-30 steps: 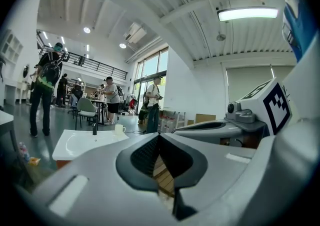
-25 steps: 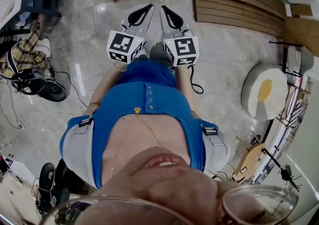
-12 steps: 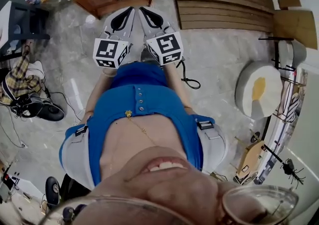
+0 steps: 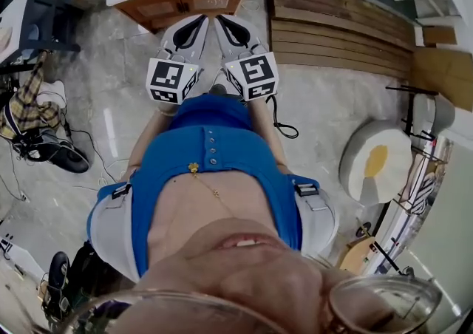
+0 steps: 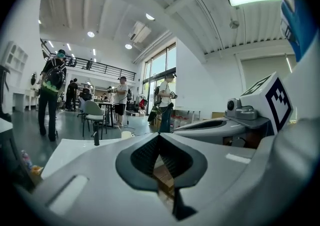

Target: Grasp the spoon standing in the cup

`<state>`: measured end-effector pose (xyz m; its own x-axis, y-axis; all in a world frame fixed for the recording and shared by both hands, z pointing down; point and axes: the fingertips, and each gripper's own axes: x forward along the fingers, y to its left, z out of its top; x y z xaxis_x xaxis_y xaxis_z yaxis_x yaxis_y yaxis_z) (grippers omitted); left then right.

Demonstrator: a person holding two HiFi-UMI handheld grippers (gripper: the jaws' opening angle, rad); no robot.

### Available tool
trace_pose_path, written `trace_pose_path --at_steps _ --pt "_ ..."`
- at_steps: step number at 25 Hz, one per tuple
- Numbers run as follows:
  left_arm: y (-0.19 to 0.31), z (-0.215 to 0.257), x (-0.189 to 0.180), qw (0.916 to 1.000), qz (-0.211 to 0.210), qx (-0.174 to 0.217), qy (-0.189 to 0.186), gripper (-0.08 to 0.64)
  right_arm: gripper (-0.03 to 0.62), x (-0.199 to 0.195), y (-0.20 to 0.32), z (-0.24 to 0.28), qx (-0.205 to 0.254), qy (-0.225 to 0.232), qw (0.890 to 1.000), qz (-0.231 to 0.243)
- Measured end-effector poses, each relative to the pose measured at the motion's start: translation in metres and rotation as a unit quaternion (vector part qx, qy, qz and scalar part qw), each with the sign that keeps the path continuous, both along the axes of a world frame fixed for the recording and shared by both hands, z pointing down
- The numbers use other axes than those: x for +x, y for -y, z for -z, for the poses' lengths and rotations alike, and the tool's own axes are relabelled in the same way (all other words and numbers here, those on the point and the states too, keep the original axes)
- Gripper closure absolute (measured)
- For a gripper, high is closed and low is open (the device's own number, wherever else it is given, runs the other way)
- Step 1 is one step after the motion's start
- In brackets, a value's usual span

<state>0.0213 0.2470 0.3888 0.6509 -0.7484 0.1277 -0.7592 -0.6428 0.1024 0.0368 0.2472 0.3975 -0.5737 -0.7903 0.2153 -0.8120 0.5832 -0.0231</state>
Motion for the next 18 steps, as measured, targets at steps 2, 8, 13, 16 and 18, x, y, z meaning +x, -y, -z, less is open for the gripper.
trace_pose_path --at_steps 2,8,13,16,18 --pt "0.009 -0.001 0.006 1.0 0.006 -0.001 0.003 0.568 0.594 0.006 0.009 0.0 0.002 0.002 1.0 0.006" --pt "0.037 -0.004 0.028 0.9998 0.02 0.0 0.003 0.569 0.594 0.03 0.034 -0.001 0.004 0.003 1.0 0.017" --pt "0.051 -0.009 0.043 0.9995 0.029 -0.009 -0.002 0.569 0.594 0.043 0.05 -0.005 -0.005 0.005 0.999 0.035" --pt "0.063 -0.014 0.044 0.9992 0.034 -0.02 -0.001 0.568 0.594 0.043 0.062 -0.009 -0.018 0.012 0.999 0.042" --pt "0.07 -0.016 0.043 0.9989 0.038 -0.027 0.002 0.568 0.593 0.042 0.068 -0.011 -0.021 0.017 0.999 0.042"
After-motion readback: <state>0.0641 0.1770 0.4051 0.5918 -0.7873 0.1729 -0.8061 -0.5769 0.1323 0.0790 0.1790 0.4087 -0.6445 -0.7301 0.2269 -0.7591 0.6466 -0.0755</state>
